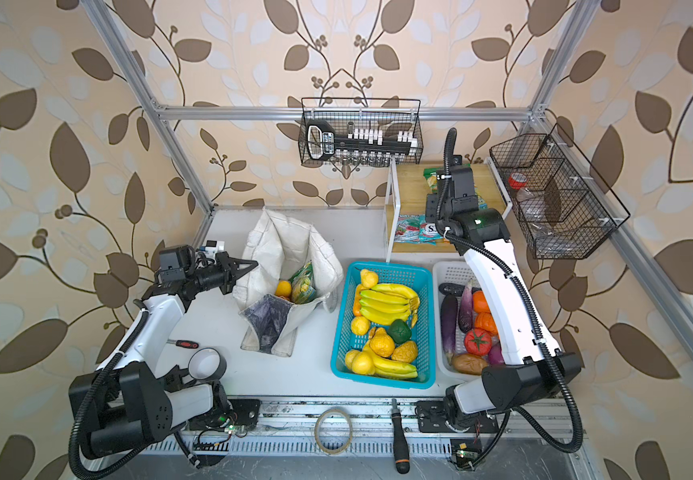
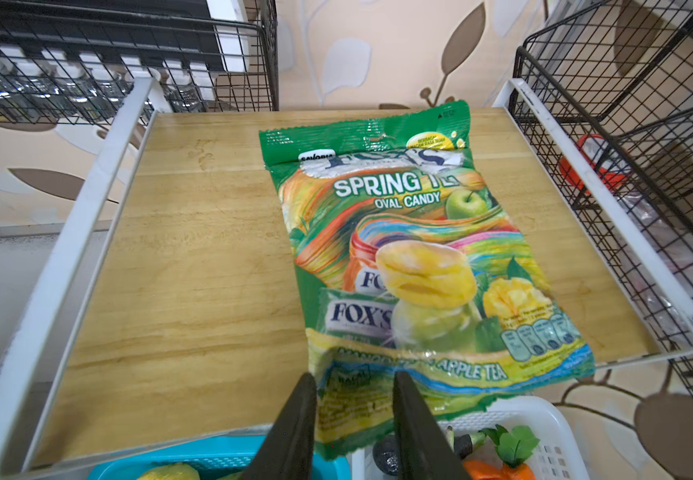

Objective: Place the food into the grocery bag and tie it
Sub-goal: 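Grasp the second green Fox's candy bag on the shelf with the right gripper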

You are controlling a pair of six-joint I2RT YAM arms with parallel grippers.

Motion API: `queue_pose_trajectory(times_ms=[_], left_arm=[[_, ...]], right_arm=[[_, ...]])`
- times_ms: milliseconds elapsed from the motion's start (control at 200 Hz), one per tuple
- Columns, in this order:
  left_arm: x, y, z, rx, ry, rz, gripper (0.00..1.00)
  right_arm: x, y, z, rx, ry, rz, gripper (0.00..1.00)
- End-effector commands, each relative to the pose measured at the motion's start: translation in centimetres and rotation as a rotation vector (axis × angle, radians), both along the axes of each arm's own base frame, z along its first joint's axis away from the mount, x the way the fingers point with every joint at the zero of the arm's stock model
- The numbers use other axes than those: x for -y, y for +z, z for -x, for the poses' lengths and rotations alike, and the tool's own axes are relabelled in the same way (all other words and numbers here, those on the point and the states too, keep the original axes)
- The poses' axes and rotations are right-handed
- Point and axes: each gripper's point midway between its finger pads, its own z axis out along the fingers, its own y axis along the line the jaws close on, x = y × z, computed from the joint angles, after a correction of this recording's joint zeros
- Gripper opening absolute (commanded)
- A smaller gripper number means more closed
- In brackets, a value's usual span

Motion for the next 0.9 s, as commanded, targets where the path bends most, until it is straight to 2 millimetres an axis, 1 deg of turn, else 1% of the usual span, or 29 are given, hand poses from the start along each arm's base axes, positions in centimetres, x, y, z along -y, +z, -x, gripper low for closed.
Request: queue_pose_trajectory(times_ms=[0,135,205,290,400,570,685,795,845,900], left_arm=[[-0.1,0.4,0.2,0.028,-0.014,0.014,0.00],[-0.1,0.5,0.2,0.030,-0.014,0.014,0.00],[-0.1,0.4,0.2,0.027,-0.014,0.015,0.00],[-0.1,0.4,0.2,0.028,-0.014,0.015,0.00],[-0.1,0.4,0.2,0.028,-0.015,0.016,0.00],[-0.1,0.5,0.1,0.031,-0.014,0.017,0.00],[-0.1,0.4,0.2,0.030,-0.014,0.018,0.00],[-0.1,0.4,0.1,0.029,-0.014,0.018,0.00],[-0.1,0.4,0.1,0.029,-0.014,0.018,0.00],[-0.1,0.4,0.2,0.029,-0.014,0.018,0.00]], right_arm=[[0.1,-0.8,-0.5,-0.008,-0.001,0.019,0.35],[-0.1,-0.7,-0.4,0.003,0.007,0.011,0.43],[0.1,-1.1,-0.5,-0.010,0.004,0.015,0.44],[0.4,-1.7,-0.6,-0.028,-0.007,0.020,0.44],[0.7,-2.3,-0.7,-0.036,-0.024,0.036,0.38],[0.3,-3.2,-1.0,-0.062,-0.008,0.039,0.35],[0.4,-3.3,-1.2,-0.067,-0.011,0.039,0.24],[0.4,-2.7,-1.0,-0.052,-0.002,0.023,0.05],[0.4,-2.2,-0.8,-0.038,0.001,0.014,0.00],[0.2,-1.7,-0.6,-0.025,0.011,0.003,0.00]])
